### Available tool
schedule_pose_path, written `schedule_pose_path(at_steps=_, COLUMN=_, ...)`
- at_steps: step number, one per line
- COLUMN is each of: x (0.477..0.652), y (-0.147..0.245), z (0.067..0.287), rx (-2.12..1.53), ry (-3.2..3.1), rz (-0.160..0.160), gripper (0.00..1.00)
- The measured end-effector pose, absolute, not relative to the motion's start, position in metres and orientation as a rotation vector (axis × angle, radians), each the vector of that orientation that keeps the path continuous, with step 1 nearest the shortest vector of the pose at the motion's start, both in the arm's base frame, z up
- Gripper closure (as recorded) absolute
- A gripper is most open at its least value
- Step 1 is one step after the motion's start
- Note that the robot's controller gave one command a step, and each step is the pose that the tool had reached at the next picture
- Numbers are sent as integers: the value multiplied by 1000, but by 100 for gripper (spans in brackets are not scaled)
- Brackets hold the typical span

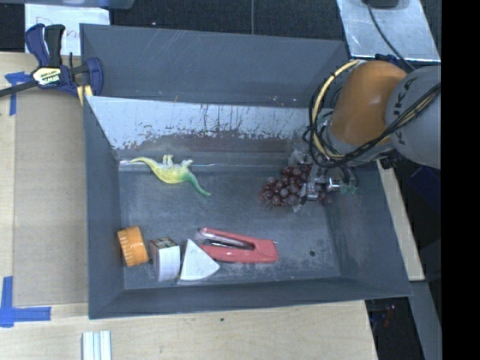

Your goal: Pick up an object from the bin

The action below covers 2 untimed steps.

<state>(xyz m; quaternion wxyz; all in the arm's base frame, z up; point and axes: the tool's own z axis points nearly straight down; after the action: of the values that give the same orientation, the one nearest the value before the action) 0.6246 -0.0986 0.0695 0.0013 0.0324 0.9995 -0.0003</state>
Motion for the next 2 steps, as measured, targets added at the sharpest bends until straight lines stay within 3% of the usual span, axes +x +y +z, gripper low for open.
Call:
schedule_pose_path(at_steps=1, x=628, y=-98, z=70, rx=39, ry=3127, rz=-3, gripper=100)
schedule_pose_path(at_steps=2, x=628, y=-97, z=70, rx=20, ry=3126, rz=-3, gripper=100)
